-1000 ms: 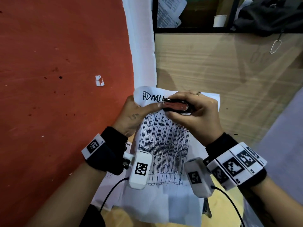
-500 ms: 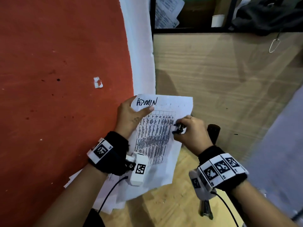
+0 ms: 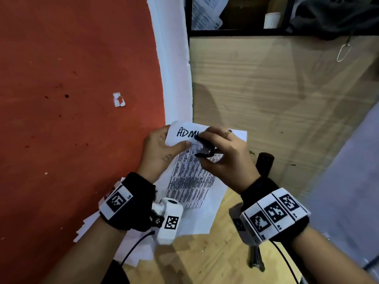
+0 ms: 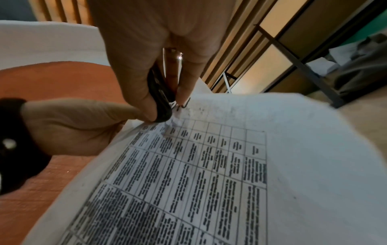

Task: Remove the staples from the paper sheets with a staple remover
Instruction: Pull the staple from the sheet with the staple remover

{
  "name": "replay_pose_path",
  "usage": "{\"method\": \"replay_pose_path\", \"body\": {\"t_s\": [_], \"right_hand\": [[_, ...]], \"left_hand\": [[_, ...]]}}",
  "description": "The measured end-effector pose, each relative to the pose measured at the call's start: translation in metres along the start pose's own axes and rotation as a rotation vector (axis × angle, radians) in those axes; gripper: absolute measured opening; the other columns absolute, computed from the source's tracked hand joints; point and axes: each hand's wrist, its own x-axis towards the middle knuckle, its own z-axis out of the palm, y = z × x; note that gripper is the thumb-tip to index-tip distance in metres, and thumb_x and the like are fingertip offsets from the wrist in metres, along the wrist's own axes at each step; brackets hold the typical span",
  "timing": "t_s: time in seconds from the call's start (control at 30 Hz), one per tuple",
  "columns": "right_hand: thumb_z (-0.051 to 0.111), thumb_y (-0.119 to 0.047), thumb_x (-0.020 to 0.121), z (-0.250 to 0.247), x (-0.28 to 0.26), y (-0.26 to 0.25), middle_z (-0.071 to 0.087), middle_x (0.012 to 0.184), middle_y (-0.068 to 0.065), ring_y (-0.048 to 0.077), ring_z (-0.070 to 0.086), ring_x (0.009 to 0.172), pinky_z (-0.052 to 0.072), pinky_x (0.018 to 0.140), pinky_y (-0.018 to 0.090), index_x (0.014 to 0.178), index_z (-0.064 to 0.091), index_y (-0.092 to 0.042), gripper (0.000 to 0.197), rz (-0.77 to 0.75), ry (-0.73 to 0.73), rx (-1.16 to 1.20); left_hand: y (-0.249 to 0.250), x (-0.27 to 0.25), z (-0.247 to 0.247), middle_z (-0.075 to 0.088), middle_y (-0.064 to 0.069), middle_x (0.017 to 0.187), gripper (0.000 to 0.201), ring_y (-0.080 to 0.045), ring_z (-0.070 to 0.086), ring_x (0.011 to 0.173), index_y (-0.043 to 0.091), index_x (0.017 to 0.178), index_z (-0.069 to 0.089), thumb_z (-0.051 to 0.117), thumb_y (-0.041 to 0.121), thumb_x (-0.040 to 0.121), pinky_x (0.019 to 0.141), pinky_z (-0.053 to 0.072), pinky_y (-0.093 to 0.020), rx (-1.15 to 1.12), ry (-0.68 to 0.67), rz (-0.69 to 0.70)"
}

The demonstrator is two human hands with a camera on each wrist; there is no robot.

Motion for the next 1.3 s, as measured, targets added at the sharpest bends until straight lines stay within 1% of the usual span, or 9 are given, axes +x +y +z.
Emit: {"method": "replay_pose_path", "body": {"t_s": [0.17,0.3,0.5,0.6,0.8,0.93,1.07,1.2,1.3], "right_hand": [[0.068,-0.001,0.065,0.006,0.009,-0.005,0.065,0.102,0.013,0.03,0.065,0.087,0.056,0.066,0.042,0.102,0.067,0.001,0.037,-0.127,0.0,-0.076],[0.07,0.001,0.063,0.004,0.01,-0.009,0.066,0.1,0.012,0.03,0.066,0.085,0.055,0.063,0.041,0.1,0.068,-0.001,0.037,-0.174,0.002,-0.117],[0.069,0.001,0.059,0.001,0.012,-0.012,0.067,0.098,0.012,0.03,0.066,0.082,0.055,0.059,0.037,0.097,0.07,-0.002,0.038,-0.243,-0.01,-0.214],[0.067,0.002,0.059,0.001,0.014,-0.014,0.067,0.097,0.012,0.031,0.066,0.082,0.055,0.055,0.037,0.095,0.07,-0.002,0.036,-0.276,-0.021,-0.268],[0.067,0.001,0.059,0.001,0.015,-0.016,0.068,0.091,0.012,0.031,0.066,0.077,0.053,0.05,0.034,0.089,0.07,-0.002,0.03,-0.34,-0.044,-0.321],[0.069,0.001,0.058,-0.003,0.016,-0.016,0.068,0.086,0.012,0.031,0.066,0.07,0.053,0.052,0.033,0.086,0.07,-0.001,0.028,-0.339,-0.017,-0.309],[0.071,0.0,0.059,-0.003,0.014,-0.015,0.069,0.086,0.01,0.029,0.065,0.069,0.052,0.054,0.032,0.086,0.071,-0.002,0.027,-0.311,-0.011,-0.281],[0.07,-0.002,0.062,-0.004,0.014,-0.014,0.069,0.09,0.009,0.027,0.067,0.073,0.053,0.058,0.033,0.089,0.072,-0.003,0.027,-0.236,0.021,-0.203],[0.073,-0.001,0.065,-0.005,0.013,-0.014,0.069,0.091,0.007,0.016,0.063,0.079,0.05,0.066,0.026,0.091,0.072,-0.004,0.026,-0.17,0.041,-0.131]], "left_hand": [[0.008,0.0,-0.003,0.073,-0.016,0.097,0.046,-0.034,0.068,0.09,0.007,0.099,0.07,0.077,0.032,0.061,0.085,0.052,-0.057,0.001,-0.005,0.019],[0.014,-0.001,-0.003,0.072,-0.018,0.095,0.044,-0.021,0.065,0.083,0.01,0.093,0.071,0.077,0.034,0.057,0.082,0.053,-0.053,-0.003,-0.015,0.016],[0.017,-0.002,-0.002,0.072,-0.019,0.094,0.042,-0.022,0.065,0.081,0.012,0.089,0.072,0.078,0.035,0.054,0.08,0.054,-0.048,-0.041,-0.015,0.003],[0.016,-0.001,-0.004,0.073,-0.015,0.088,0.036,-0.02,0.065,0.077,0.014,0.082,0.073,0.08,0.03,0.05,0.074,0.055,-0.038,-0.064,-0.019,-0.026],[0.021,0.001,-0.009,0.073,0.0,0.074,0.025,-0.011,0.066,0.067,0.008,0.083,0.069,0.073,-0.01,0.066,0.066,0.055,-0.023,-0.129,-0.108,-0.108],[0.025,0.0,-0.011,0.074,-0.005,0.077,0.032,-0.014,0.067,0.067,0.01,0.083,0.071,0.078,-0.006,0.056,0.066,0.056,-0.026,-0.172,-0.17,-0.142],[0.029,-0.001,-0.011,0.074,-0.002,0.075,0.024,-0.01,0.067,0.064,0.006,0.086,0.068,0.068,-0.009,0.067,0.061,0.055,-0.022,-0.184,-0.189,-0.154],[0.031,-0.001,-0.012,0.073,-0.001,0.075,0.023,-0.01,0.067,0.065,0.006,0.087,0.067,0.068,-0.004,0.067,0.061,0.054,-0.022,-0.215,-0.237,-0.193],[0.031,0.0,-0.011,0.073,0.0,0.075,0.022,-0.011,0.068,0.067,0.008,0.087,0.067,0.068,0.003,0.065,0.063,0.056,-0.024,-0.222,-0.251,-0.211]]}}
